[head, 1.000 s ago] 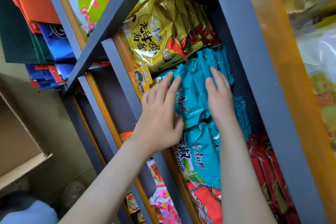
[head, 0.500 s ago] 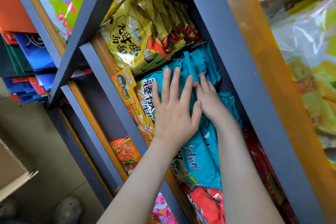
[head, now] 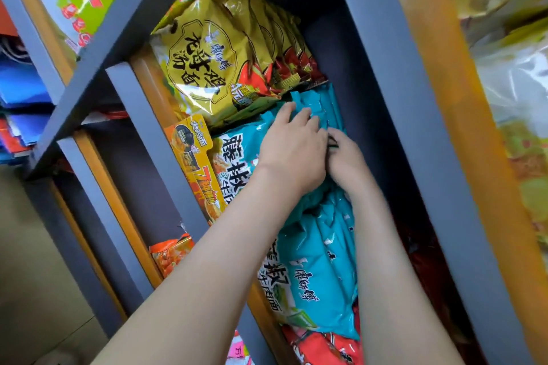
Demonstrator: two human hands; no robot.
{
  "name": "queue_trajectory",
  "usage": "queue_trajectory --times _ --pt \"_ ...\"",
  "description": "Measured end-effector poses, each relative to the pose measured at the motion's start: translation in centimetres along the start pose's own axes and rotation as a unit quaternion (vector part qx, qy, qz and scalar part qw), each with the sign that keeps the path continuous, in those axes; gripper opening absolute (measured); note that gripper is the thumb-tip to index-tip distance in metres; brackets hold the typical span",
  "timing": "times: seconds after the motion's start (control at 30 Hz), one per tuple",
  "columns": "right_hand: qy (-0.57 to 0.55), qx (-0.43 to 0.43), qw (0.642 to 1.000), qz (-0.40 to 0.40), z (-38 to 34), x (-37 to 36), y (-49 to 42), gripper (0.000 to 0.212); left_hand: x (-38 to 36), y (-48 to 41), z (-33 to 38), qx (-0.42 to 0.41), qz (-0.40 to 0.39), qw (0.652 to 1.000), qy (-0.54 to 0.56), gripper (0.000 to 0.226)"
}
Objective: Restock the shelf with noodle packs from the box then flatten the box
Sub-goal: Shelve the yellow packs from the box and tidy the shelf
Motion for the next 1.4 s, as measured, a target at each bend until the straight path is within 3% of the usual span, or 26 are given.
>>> queue_trajectory --times 0.17,0.43,0.6,0.83,0.9,1.03,1.23,1.4 --pt "0.058 0.022 0.998 -0.034 -0.3 0.2 -0.3 0.051 -1.0 -0.5 0.5 -0.023 -0.082 0.994 -0.065 0.053" --pt "0.157 0.033 0.986 -0.045 0.4 0.5 -0.1 0.039 -0.8 -0.7 0.9 -0.006 -0.078 0.995 -0.068 0.048" --pt "0.092 0.032 0.995 -0.020 0.4 0.5 -0.1 0.038 -1.1 -1.6 1.2 -0.016 -0.079 0.991 -0.109 0.051" --pt "-0.099 0.063 0.986 0.119 1.4 0.6 -0.4 0.039 -1.8 -1.8 1.2 -0.052 -0.105 0.989 -0.094 0.055" --pt "-0.055 0.047 0.986 0.147 1.4 1.4 -1.6 0.037 -1.7 -1.8 1.1 -0.055 -0.106 0.988 -0.094 0.055" --pt "0.085 0.032 0.993 0.074 1.3 1.2 -3.9 0.026 -1.8 -1.8 1.1 -0.041 -0.114 0.989 -0.080 0.056" --pt "0.056 0.029 0.998 0.003 0.5 1.5 -4.1 0.014 -1.6 -1.7 0.9 -0.048 -0.118 0.988 -0.084 0.057" --pt "0.063 0.033 0.997 0.011 1.4 1.9 -4.0 0.014 -1.6 -1.7 0.8 -0.049 -0.126 0.988 -0.081 0.056"
Point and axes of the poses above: each hand's wrist, its own y-axis away from the middle knuckle, its own x-axis out of the back of the hand, z = x × y, the point moved 4 cm from there along -y, towards the middle knuckle, and after that the axes turned 13 degrees about -y, right-handed, at the moved point
